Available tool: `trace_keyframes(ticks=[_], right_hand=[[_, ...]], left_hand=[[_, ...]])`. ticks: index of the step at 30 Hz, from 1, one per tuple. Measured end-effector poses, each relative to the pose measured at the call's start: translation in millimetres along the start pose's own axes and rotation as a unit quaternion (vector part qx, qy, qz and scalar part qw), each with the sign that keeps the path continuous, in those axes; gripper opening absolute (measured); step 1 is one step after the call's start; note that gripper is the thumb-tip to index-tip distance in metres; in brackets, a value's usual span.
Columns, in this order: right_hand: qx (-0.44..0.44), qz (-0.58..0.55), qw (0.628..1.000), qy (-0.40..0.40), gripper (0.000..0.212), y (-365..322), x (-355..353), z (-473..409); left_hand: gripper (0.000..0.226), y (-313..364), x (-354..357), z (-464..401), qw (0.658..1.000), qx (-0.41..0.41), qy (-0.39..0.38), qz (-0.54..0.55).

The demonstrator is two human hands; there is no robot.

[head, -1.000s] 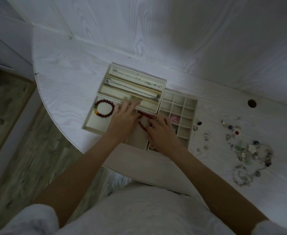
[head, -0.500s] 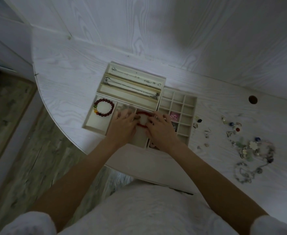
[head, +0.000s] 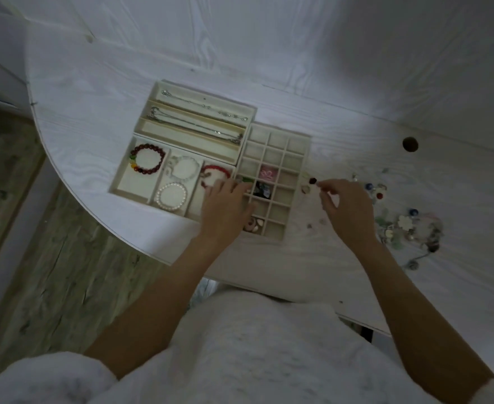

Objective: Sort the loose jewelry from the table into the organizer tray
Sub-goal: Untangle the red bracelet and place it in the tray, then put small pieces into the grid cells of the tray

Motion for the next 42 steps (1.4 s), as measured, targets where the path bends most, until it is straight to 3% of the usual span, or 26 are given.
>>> trace_keyframes(ticks=[7,9,21,27,31,34,39,42], right_hand=[[-0.019,0.006,1.0,-0.009,0.022,24,22,-37],[-0.027,0.02,0.999,-0.035,0.024,17,33,-41],[-0.075,0.033,0.996,-0.029,0.005,18,41,-58],[-0.068,-0.096,0.991,-0.067,0.005,51,28,-39],[-0.066,-0.113,0.989,-0.068,0.009,60,18,-30],[-0.026,-0.215,0.972,-0.094,0.012,45,5,-38],[0.044,-0.356,0.921,-0.152,0.017,-4,9,-74],[-0.018,-0.263,0.958,-0.113,0.011,-36,22,-100]], left_hand=[[0.058,31,36,-4,0.996,0.055,0.047,-0.056],[0.06,33,44,-3,0.996,0.032,0.049,-0.061],[0.042,52,55,-37,0.997,-0.02,-0.029,-0.075],[0.037,59,56,-39,0.996,-0.028,-0.037,-0.075],[0.033,57,56,-39,0.998,-0.007,-0.015,-0.061],[0.037,47,51,-31,0.999,0.023,0.015,-0.033],[0.032,-6,13,-12,0.985,-0.078,0.154,0.006],[0.027,-33,-6,-12,0.975,-0.146,0.165,0.02]])
Point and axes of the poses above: each hand's wrist, its own z-axis away from the middle knuckle, its own x-axis out of the palm, y = z × x, the point moved 5 cm from there along -z, towards the middle knuckle, and after that the axes turned 14 degrees about z, right-handed, at the moved point
